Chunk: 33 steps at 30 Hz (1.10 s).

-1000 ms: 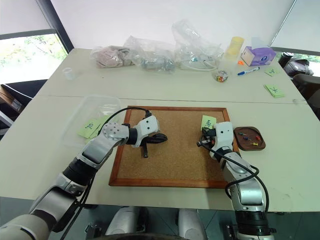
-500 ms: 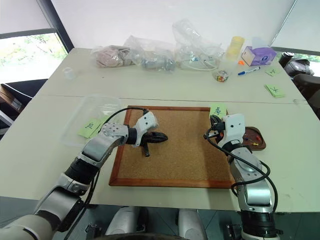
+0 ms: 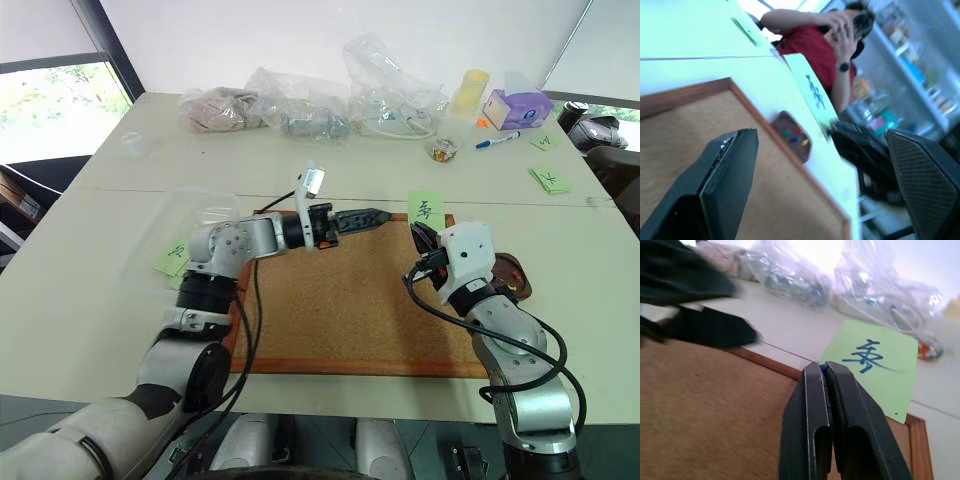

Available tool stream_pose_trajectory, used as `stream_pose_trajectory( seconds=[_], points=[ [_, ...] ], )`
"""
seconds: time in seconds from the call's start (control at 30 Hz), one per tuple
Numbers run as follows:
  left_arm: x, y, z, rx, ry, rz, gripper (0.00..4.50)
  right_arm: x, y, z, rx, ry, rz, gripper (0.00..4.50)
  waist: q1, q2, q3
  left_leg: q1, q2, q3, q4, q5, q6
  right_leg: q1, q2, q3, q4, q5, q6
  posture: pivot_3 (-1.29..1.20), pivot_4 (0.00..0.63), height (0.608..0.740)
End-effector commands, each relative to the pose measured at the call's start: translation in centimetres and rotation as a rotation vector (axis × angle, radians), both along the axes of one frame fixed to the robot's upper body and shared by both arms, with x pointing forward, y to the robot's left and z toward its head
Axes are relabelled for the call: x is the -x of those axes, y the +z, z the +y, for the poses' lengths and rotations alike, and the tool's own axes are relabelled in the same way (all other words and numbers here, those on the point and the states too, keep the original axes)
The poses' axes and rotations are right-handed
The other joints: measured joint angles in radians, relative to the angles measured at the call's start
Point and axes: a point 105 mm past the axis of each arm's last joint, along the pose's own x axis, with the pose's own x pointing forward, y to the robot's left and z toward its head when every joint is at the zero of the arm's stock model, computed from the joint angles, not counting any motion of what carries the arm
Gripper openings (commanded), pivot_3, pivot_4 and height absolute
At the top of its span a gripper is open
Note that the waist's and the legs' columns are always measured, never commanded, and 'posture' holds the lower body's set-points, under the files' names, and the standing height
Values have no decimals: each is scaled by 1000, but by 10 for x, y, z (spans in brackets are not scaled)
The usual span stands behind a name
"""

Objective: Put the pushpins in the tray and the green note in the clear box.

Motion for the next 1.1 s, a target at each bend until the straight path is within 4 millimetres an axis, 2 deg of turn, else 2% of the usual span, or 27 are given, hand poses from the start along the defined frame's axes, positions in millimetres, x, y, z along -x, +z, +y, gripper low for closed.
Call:
stream_pose_trajectory(
  seconds=[0.03, 0.37, 0.47, 0.7, 0.8, 0.97, 1.1],
  points=[
    [-7, 16, -9, 96, 8, 27, 4464, 8, 18, 7, 16, 27, -56, 0, -1, -1, 0, 0, 0, 0, 0, 0, 0, 0, 0, 0, 0, 0, 0, 0, 150, 737],
    [-4, 15, -39, 141, -40, 46, 4464, 20, 20, 20, 17, 60, -54, 0, -1, -1, 1, 0, 0, 0, -1, 0, 0, -1, 0, 0, 0, -1, -3, 0, 150, 737],
    [-3, 13, -45, 132, -40, 41, 3567, 21, 21, 19, 20, 55, -54, 0, 0, -2, 1, 0, 0, 0, -1, 0, 0, -1, 0, 0, 0, -1, -3, 0, 150, 737],
    [-1, 13, -44, 135, -57, 22, 77, 22, 22, 17, 18, 43, -59, 0, -1, -2, 1, 0, 0, 0, -1, 0, 0, -1, 0, 0, 0, -2, -3, 0, 150, 737],
    [1, 11, -44, 115, -66, 5, 29, 23, 22, 18, 15, 43, -60, 0, -1, -2, 1, 0, 0, 0, -1, 0, 0, -1, 0, 0, 0, -2, -3, 0, 150, 737],
    [-5, -11, -44, -43, -3, -159, 29, 22, 25, 14, -9, 18, -79, 0, 0, -2, 1, 0, 0, 0, -1, 0, 0, -1, 0, 0, 0, -2, -3, 0, 150, 737],
    [-10, -18, -39, -71, 27, -198, 29, 22, 40, 2, -138, -63, -140, 0, -1, -2, 1, -1, 0, 0, -1, 0, 0, -1, 0, 0, 0, -2, -3, 0, 150, 737]
  ],
)
